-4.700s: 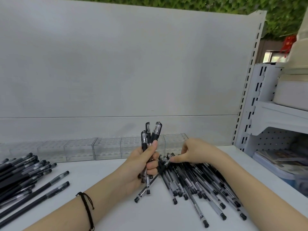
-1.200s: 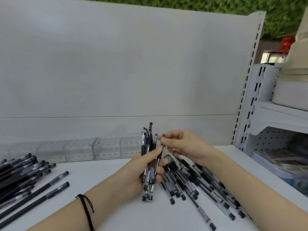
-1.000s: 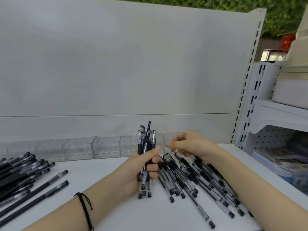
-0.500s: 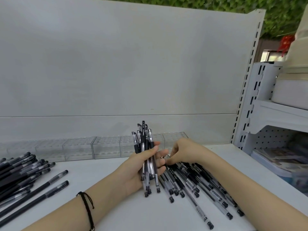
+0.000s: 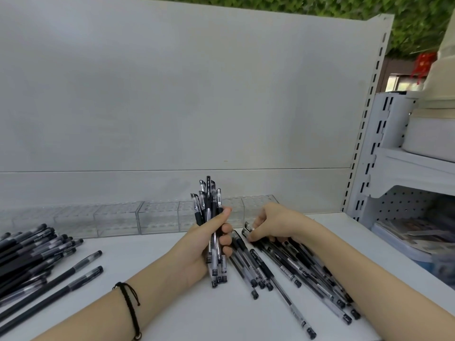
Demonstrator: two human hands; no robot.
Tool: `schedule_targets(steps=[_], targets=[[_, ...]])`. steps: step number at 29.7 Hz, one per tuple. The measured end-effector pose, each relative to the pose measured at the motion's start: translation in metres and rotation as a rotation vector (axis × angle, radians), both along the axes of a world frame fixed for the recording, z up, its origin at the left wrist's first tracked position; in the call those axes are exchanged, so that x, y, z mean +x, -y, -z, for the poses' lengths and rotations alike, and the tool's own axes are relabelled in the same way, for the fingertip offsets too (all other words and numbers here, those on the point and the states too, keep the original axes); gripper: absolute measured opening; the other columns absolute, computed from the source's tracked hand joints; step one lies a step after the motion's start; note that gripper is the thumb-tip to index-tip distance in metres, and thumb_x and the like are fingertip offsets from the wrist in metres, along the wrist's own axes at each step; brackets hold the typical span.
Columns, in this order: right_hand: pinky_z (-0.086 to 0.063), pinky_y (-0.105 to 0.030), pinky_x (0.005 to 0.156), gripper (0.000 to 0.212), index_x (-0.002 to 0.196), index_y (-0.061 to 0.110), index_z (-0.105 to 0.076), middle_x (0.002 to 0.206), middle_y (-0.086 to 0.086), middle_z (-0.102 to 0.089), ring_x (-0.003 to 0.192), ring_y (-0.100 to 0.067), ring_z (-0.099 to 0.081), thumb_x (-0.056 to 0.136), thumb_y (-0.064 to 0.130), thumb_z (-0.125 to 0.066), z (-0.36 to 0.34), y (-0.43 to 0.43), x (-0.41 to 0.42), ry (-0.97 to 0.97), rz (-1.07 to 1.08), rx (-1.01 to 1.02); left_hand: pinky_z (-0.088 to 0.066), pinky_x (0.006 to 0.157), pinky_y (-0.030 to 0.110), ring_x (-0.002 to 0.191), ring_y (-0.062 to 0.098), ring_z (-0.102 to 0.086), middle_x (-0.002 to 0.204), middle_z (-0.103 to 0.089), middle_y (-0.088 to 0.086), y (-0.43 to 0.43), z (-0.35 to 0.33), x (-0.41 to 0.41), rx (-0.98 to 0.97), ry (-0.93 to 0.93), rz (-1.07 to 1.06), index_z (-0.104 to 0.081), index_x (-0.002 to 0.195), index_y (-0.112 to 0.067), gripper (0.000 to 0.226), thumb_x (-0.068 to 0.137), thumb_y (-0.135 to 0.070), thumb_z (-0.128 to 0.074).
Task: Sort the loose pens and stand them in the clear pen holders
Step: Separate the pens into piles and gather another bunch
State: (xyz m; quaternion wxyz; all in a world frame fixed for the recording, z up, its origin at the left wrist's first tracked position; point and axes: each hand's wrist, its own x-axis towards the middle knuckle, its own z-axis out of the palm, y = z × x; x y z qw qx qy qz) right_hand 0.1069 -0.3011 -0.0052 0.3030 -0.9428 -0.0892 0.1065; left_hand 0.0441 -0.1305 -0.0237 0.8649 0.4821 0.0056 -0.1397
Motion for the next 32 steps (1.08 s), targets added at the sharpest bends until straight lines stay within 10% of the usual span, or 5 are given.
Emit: schedule_targets(steps=[15, 20, 32], targets=[[-0.026, -0.012, 0.036, 0.014, 0.089, 0.002, -0.071, 0.064, 0.0, -0.06, 0.042, -0.003, -0.04, 0.081, 0.012, -0.064, -0.022, 0.005, -0.015, -0.337, -0.162, 0.981, -0.061, 0.069, 0.033, 0.077, 0.025, -0.074, 0.096, -0.073, 0.021, 0.003, 0.005, 0.002, -0.015, -0.055, -0.028, -0.063, 0.086, 0.001, 0.015, 0.094, -0.011, -0.058], [-0.029, -0.012, 0.036, 0.019, 0.095, 0.002, -0.06, 0.061, -0.001, -0.06, 0.043, -0.004, -0.043, 0.078, 0.009, -0.066, -0.02, -0.001, -0.016, -0.31, -0.221, 1.018, -0.06, 0.079, 0.039, 0.096, 0.032, -0.071, 0.108, -0.071, 0.021, 0.004, 0.0, -0.006, 0.048, -0.044, 0.131, -0.075, 0.091, 0.0, 0.03, 0.094, -0.023, -0.056], [-0.034, -0.014, 0.039, 0.024, 0.106, 0.004, -0.057, 0.064, -0.001, -0.054, 0.044, -0.005, -0.044, 0.084, 0.002, -0.068, -0.016, -0.009, -0.017, -0.113, -0.157, 0.934, -0.046, 0.046, 0.022, 0.049, 0.01, -0.048, 0.067, -0.053, 0.003, 0.007, 0.004, -0.007, 0.041, 0.023, 0.236, -0.056, 0.096, -0.009, 0.031, 0.074, -0.024, -0.073]])
